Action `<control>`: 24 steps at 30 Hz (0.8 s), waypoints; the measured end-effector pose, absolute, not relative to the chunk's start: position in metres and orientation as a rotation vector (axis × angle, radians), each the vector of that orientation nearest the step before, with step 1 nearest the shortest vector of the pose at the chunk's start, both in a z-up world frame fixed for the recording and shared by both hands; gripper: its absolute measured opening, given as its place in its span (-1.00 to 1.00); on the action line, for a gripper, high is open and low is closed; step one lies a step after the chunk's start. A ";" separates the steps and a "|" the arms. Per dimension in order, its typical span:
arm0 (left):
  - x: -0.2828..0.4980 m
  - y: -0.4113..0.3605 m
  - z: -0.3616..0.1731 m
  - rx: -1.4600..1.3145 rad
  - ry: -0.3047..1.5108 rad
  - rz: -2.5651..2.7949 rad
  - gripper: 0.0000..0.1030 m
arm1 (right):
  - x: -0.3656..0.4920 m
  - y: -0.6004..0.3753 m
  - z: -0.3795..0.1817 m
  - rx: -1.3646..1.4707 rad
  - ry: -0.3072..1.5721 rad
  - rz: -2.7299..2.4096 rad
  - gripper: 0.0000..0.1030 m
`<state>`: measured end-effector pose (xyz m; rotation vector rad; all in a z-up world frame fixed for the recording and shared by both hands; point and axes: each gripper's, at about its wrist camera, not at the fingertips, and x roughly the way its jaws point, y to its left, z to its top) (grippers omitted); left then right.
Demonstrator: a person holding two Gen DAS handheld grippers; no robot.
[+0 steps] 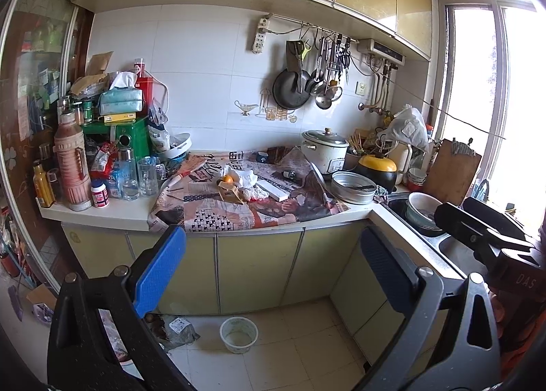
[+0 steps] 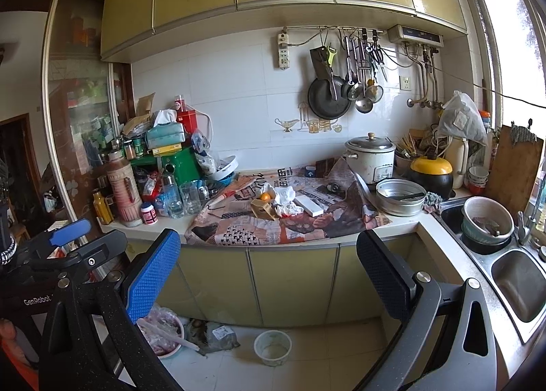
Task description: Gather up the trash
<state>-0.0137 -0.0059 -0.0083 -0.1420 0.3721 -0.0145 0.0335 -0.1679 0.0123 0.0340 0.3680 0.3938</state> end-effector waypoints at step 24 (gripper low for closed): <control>-0.012 -0.008 -0.010 -0.149 0.369 -0.004 1.00 | 0.038 -0.172 0.010 0.041 0.389 0.419 0.99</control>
